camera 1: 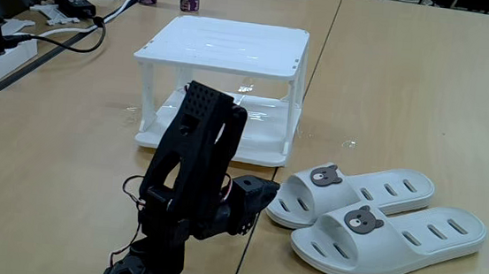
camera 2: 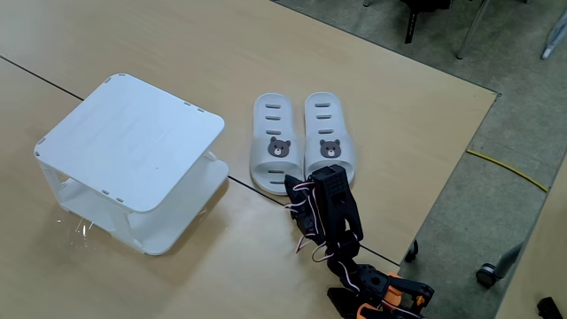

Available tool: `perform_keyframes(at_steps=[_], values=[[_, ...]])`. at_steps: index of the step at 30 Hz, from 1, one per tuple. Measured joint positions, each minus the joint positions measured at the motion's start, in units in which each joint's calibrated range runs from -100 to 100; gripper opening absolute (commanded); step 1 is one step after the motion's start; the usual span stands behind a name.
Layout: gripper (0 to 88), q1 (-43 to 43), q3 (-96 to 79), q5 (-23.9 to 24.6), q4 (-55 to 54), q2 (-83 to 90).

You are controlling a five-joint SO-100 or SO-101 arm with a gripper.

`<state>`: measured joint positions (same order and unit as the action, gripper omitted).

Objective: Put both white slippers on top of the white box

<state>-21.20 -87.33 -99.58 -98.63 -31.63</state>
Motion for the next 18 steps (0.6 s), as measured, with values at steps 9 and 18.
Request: perform_keyframes(at_steps=[9, 18], values=[[16.6, 0.0, 6.11, 0.0, 0.0, -0.41], [25.3, -0.07, 12.58, 0.0, 0.69, -0.41]])
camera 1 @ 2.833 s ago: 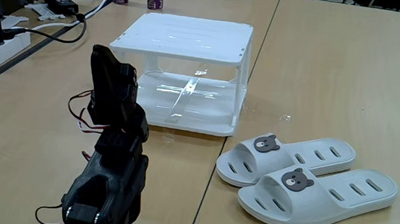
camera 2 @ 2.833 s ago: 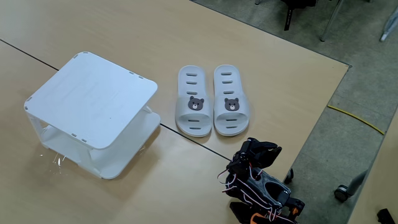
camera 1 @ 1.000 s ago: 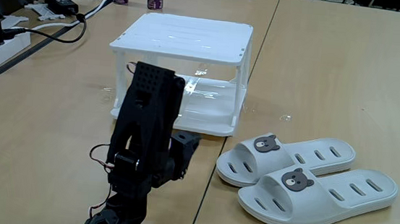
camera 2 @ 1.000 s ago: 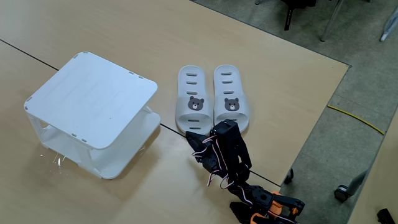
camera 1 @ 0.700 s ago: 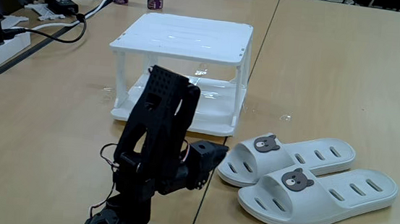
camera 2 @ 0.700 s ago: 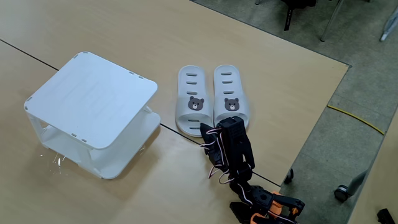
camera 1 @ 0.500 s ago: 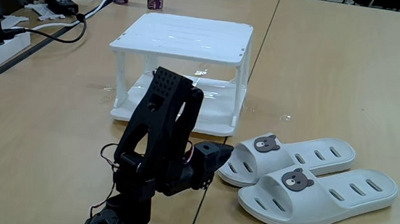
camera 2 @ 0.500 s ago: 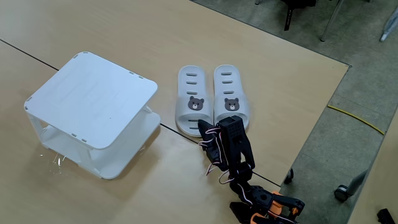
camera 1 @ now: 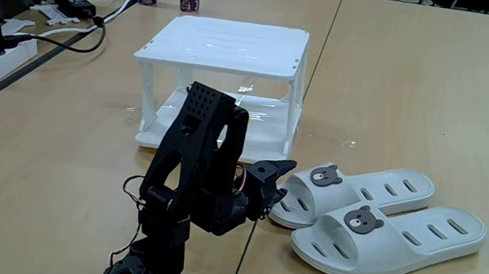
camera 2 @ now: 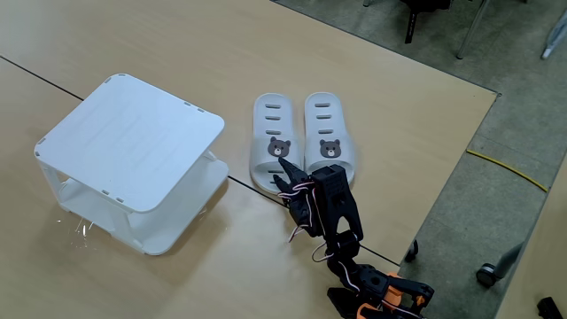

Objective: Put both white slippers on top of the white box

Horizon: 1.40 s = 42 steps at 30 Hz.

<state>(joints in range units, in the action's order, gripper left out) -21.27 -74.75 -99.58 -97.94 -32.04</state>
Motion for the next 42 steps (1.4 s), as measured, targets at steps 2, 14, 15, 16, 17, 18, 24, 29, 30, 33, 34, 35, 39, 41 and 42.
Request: perform_keyframes(at_steps=[2, 14, 15, 16, 17, 18, 24, 29, 30, 33, 34, 35, 39, 41, 42], values=[[25.3, -1.5, 2.25, 0.0, 2.23, 0.0], [25.4, -6.14, 21.56, 0.0, 22.4, -0.08], [25.4, -5.84, 22.55, 0.0, 23.69, -0.08], [25.4, -5.54, 23.09, 0.0, 24.55, -0.08], [25.4, -5.09, 23.9, 0.0, 25.49, -0.08], [25.4, -4.64, 24.89, 0.0, 26.27, -0.58], [24.4, -4.64, 31.81, 0.0, 27.55, -5.61], [1.8, -4.64, 31.9, 0.0, 27.55, -5.77], [0.5, -4.64, 31.9, 0.0, 27.55, -5.77], [0.8, -4.72, 32.17, 0.0, 27.55, -5.77], [0.8, -4.79, 32.17, 0.0, 27.64, -5.77], [0.8, -4.87, 32.17, 0.0, 28.33, -5.77], [0.8, -5.32, 34.86, 0.0, 40.6, 0.82], [0.8, -6.37, 37.29, 0.0, 48.33, 5.61], [0.8, -6.59, 38.36, 0.0, 53.05, 8.74]])
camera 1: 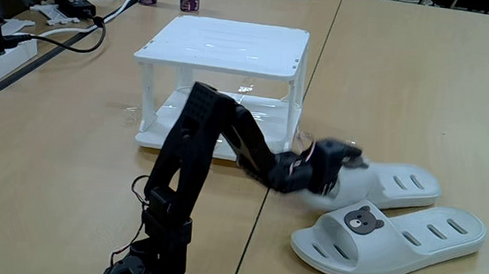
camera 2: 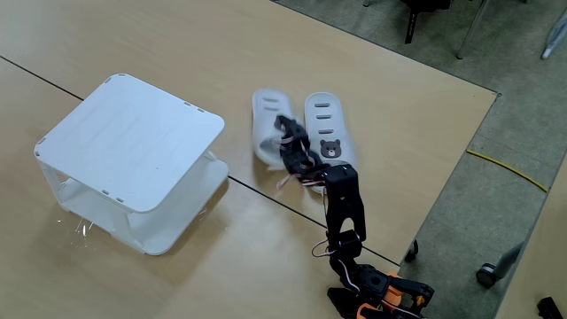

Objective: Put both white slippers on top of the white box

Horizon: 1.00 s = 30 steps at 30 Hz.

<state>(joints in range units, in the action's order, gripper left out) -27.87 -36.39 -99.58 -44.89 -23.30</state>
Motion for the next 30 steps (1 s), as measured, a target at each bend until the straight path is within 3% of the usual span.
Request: perform_keyframes(at_steps=[10, 17, 30], values=[[0.8, -0.6, 20.31, 0.0, 43.69, 30.27], [0.8, -0.6, 37.11, 0.0, 60.43, 38.52], [0.8, 1.8, 44.47, 0.0, 64.89, 43.38]])
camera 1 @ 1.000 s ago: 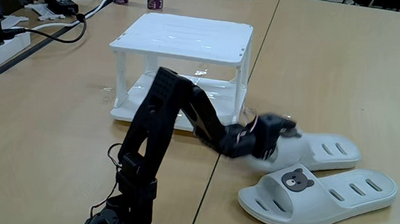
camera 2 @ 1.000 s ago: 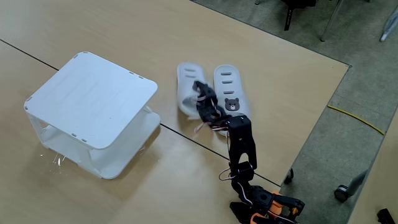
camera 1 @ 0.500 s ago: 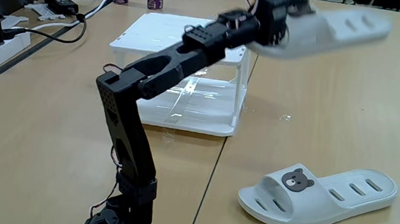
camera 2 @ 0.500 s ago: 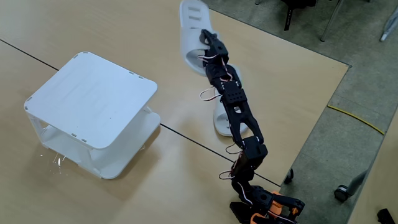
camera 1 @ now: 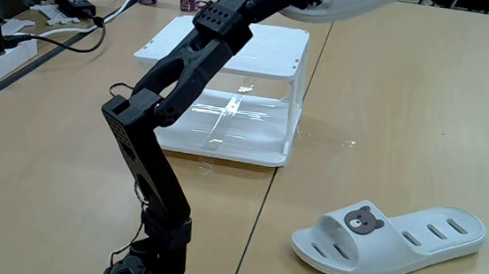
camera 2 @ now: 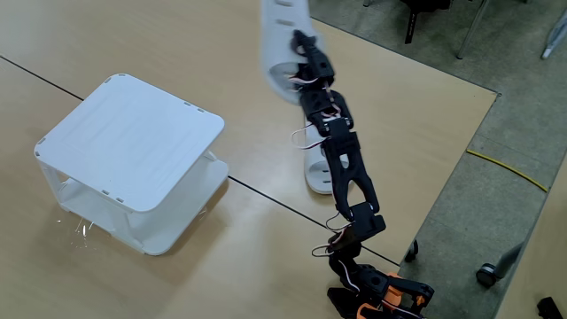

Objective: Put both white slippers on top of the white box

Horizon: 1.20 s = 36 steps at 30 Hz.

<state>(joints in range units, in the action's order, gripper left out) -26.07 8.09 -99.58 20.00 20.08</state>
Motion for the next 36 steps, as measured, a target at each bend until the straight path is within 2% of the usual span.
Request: perform_keyframes(at_steps=[10, 15, 25, 36], values=[[0.8, 30.56, 0.0, 0.0, 0.0, 0.0], [0.8, 41.72, 0.0, 0.0, 0.0, 0.0], [0.8, 44.04, 1.89, 0.0, 0.0, -4.87], [0.8, 44.04, 39.53, 0.0, 0.0, -43.22]])
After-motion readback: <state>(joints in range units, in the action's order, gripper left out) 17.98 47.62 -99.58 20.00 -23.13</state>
